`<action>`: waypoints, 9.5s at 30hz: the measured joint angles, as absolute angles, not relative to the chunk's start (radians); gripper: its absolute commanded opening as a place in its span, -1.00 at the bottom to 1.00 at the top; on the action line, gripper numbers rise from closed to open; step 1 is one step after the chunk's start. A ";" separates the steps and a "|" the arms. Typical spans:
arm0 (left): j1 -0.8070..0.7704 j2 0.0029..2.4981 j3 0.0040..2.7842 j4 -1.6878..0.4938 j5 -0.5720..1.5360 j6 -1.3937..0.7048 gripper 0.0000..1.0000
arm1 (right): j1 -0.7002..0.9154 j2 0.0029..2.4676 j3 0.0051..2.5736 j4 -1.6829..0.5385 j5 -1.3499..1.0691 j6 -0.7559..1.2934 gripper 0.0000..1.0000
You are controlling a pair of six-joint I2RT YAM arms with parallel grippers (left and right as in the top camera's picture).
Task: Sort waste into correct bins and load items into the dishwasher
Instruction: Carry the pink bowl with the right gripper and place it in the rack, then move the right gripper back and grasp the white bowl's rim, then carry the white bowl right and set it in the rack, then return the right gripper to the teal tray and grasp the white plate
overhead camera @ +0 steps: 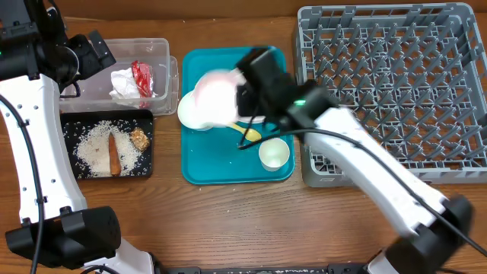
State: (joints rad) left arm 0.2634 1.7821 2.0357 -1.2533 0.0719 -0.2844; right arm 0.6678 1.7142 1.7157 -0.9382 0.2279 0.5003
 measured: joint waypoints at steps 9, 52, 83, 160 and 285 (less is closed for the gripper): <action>0.263 1.782 2.036 -1.253 0.072 -0.284 1.00 | 0.489 1.748 1.724 -0.794 0.958 0.492 -0.92; 0.263 1.782 2.036 -1.254 0.072 -0.284 1.00 | 0.358 2.159 1.713 -0.667 1.151 0.238 -0.45; 0.263 1.782 2.036 -1.253 0.072 -0.284 0.99 | 0.601 1.978 1.736 -0.743 0.209 0.275 0.52; 0.263 1.782 2.036 -1.253 0.072 -0.284 1.00 | 0.441 1.681 1.797 -1.380 1.242 0.797 -0.92; 0.263 1.782 2.036 -1.254 0.072 -0.284 1.00 | 0.681 2.242 1.718 -1.094 -0.231 0.398 -0.81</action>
State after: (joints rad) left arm 0.2634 1.7821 2.0357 -1.2537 0.0723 -0.2844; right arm 0.6807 2.2417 1.7184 -1.0939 -0.2314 0.3977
